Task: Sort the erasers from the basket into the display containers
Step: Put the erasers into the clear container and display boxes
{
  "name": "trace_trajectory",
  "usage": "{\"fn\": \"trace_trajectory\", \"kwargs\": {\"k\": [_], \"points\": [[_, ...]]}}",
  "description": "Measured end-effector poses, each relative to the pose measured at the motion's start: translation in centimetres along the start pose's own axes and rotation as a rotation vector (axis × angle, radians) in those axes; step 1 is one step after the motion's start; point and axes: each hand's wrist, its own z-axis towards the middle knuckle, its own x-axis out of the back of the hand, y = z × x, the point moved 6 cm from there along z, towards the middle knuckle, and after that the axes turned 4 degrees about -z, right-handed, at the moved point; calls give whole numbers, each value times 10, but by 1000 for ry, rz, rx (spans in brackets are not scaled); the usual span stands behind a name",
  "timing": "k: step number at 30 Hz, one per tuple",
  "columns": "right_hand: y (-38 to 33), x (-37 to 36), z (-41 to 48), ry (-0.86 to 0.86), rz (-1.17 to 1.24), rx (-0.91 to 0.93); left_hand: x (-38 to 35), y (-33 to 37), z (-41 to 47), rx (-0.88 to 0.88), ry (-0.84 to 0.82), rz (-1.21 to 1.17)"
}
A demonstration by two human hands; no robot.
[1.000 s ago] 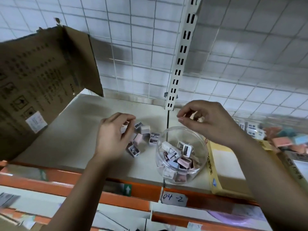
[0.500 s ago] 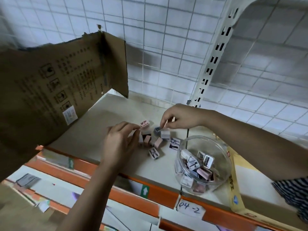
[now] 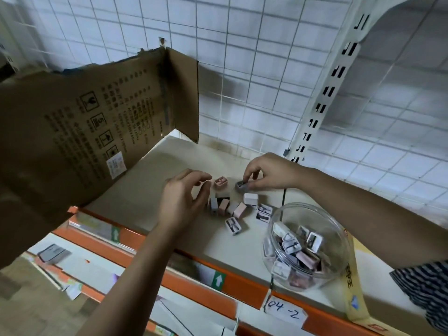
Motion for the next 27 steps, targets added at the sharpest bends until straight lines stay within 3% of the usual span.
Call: {"fn": "trace_trajectory", "kwargs": {"k": [4, 10, 17, 22, 27], "points": [[10, 0, 3, 69, -24, -53, -7, -8, 19, 20, -46, 47], [18, 0, -4, 52, -59, -60, -32, -19, 37, 142, -275, 166], [31, 20, -48, 226, 210, -130, -53, -25, 53, 298, -465, 285], [25, 35, -102, 347, 226, -153, -57, -14, 55, 233, -481, 234], [6, 40, -161, 512, 416, -263, -59, 26, 53, 101, -427, 16]]}}
